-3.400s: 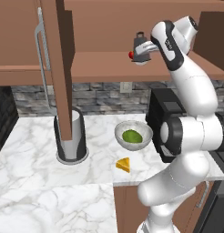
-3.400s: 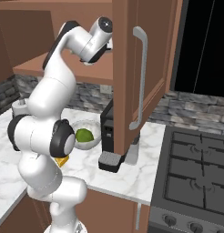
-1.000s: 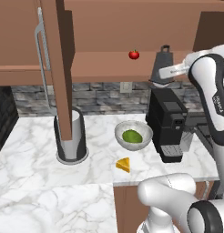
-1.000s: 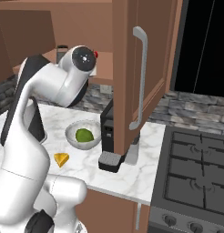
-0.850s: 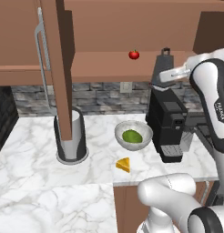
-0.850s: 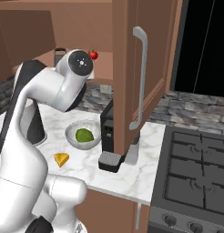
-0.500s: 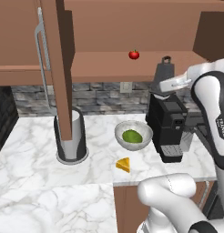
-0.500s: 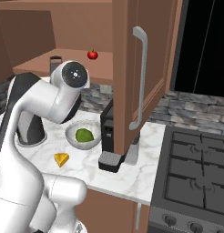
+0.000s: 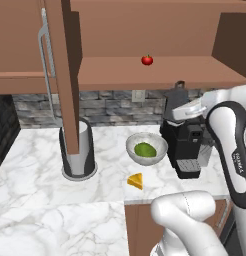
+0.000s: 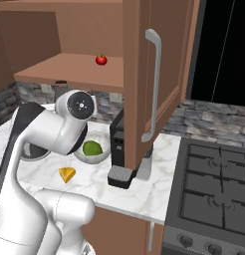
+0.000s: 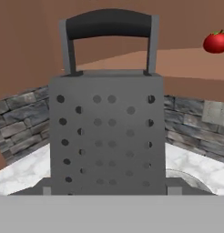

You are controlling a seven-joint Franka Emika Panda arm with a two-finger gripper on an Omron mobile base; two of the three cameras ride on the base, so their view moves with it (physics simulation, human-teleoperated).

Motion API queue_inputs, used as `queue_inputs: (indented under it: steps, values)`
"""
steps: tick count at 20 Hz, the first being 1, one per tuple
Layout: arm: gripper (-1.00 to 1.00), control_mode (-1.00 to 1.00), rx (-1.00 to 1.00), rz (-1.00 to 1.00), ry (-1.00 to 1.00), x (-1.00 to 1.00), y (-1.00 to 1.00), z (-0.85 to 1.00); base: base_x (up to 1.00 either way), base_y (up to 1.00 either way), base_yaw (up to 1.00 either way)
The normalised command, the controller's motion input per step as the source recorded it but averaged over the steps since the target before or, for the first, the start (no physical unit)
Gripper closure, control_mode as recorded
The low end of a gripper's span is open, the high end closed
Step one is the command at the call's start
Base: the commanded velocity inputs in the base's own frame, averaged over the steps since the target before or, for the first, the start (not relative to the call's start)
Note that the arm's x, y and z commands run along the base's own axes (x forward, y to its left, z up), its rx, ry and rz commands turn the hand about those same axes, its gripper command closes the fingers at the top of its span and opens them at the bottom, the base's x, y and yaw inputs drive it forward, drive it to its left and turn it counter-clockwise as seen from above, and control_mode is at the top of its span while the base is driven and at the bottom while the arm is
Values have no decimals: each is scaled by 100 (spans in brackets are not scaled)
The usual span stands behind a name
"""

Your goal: Pick the cheese from the fridge and the cheese grater from the cabinet and place them next to the salad bowl.

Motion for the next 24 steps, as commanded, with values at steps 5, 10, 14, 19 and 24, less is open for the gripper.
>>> queue_inputs:
  steps: [5, 10, 14, 19, 24]
  values:
    - [100, -100, 0, 0, 3, 0, 0, -50, 0, 0, 0]
    - [100, -100, 0, 0, 3, -2, 0, -43, 0, 0, 0]
    - [100, -100, 0, 0, 2, -19, 0, -41, 0, 0, 0]
    - [100, -100, 0, 0, 1, -11, -3, -38, 0, 0, 0]
    - [100, -100, 0, 0, 0, -11, -12, -37, 0, 0, 0]
